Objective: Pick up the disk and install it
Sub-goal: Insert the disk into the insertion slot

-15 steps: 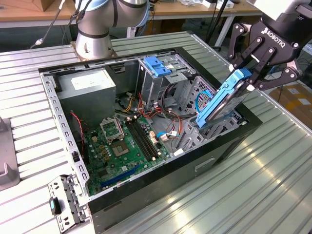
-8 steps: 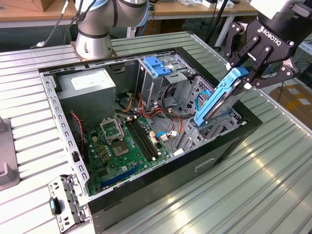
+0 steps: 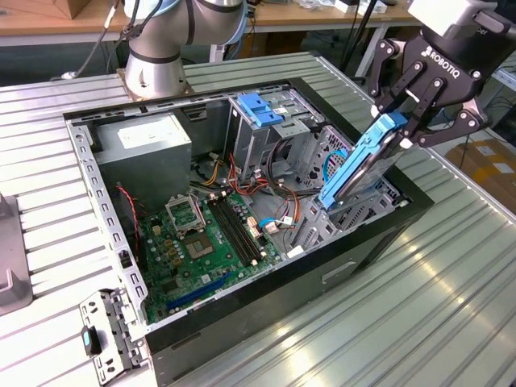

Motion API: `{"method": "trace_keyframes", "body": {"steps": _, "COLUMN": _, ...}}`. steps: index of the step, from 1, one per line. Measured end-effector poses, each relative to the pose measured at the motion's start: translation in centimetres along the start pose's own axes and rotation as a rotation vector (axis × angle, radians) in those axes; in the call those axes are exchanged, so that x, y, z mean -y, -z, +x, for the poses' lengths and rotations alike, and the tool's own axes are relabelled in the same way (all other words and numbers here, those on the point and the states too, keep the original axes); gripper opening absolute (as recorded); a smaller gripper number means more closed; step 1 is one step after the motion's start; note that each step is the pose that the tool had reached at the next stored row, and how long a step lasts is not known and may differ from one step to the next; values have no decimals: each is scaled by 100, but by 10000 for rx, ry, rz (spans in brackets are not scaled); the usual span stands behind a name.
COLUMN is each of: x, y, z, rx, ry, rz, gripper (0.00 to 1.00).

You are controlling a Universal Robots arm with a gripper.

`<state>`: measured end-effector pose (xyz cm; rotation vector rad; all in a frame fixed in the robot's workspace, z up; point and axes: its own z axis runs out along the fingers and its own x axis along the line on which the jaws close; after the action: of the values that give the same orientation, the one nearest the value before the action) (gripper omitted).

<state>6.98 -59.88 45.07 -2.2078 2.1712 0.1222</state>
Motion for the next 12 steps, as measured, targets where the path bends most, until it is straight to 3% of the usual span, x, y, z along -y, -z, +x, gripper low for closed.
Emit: {"method": "trace_keyframes", "body": {"steps": 12, "x": 2, "y": -75, "z": 8, "rx": 1, "ry": 25, "rz": -2, "gripper": 37}}
